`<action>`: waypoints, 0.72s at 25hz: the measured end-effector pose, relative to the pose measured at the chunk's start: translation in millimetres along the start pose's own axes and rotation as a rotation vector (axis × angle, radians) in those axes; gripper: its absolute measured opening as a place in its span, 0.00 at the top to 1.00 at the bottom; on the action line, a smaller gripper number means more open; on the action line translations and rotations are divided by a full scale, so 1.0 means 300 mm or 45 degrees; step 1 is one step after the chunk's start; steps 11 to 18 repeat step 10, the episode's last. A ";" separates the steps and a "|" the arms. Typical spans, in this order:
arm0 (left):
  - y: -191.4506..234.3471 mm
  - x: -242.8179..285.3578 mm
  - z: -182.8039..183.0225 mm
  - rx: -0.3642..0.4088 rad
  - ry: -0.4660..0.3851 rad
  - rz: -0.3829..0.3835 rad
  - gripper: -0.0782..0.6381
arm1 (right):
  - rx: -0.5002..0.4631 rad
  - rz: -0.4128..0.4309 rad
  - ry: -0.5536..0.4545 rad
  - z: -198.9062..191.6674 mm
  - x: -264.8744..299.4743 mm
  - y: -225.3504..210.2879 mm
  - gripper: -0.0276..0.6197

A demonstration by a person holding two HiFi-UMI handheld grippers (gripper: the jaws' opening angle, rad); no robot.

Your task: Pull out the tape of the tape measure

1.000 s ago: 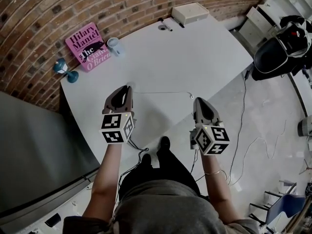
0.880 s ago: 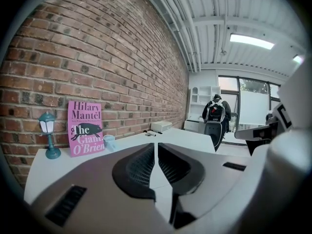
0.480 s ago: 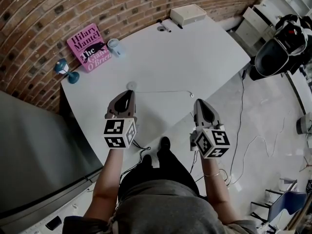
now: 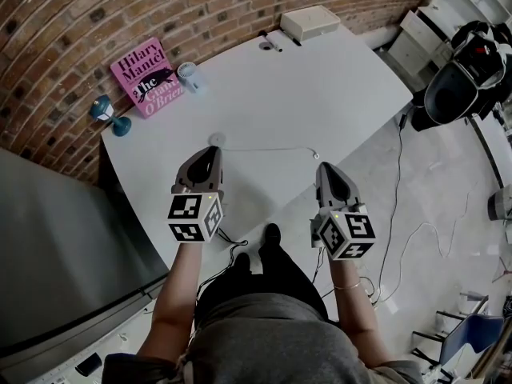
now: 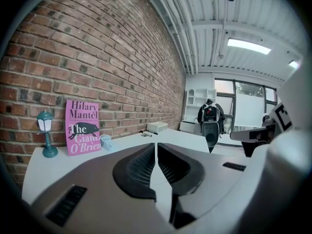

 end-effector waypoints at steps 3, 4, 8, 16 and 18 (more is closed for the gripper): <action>0.002 0.006 -0.002 0.011 0.007 0.004 0.84 | 0.002 -0.001 0.009 -0.006 0.005 -0.007 0.95; 0.003 0.009 -0.004 0.010 0.010 0.004 0.84 | 0.004 0.000 0.012 -0.008 0.007 -0.009 0.95; 0.000 0.029 -0.005 0.008 0.011 0.001 0.84 | 0.006 0.004 0.016 -0.009 0.021 -0.020 0.95; -0.001 0.041 -0.001 0.003 0.006 0.001 0.85 | 0.005 0.007 0.015 -0.006 0.029 -0.029 0.95; -0.001 0.041 -0.001 0.003 0.006 0.001 0.85 | 0.005 0.007 0.015 -0.006 0.029 -0.029 0.95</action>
Point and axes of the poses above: the fingertips, and each gripper's own axes: x forward along the fingers, y to its left, z out of its top, the point moved 3 cm from there along -x, backward along the fingers, and after that the axes turned 6 degrees about -z, right-handed, at the moved point
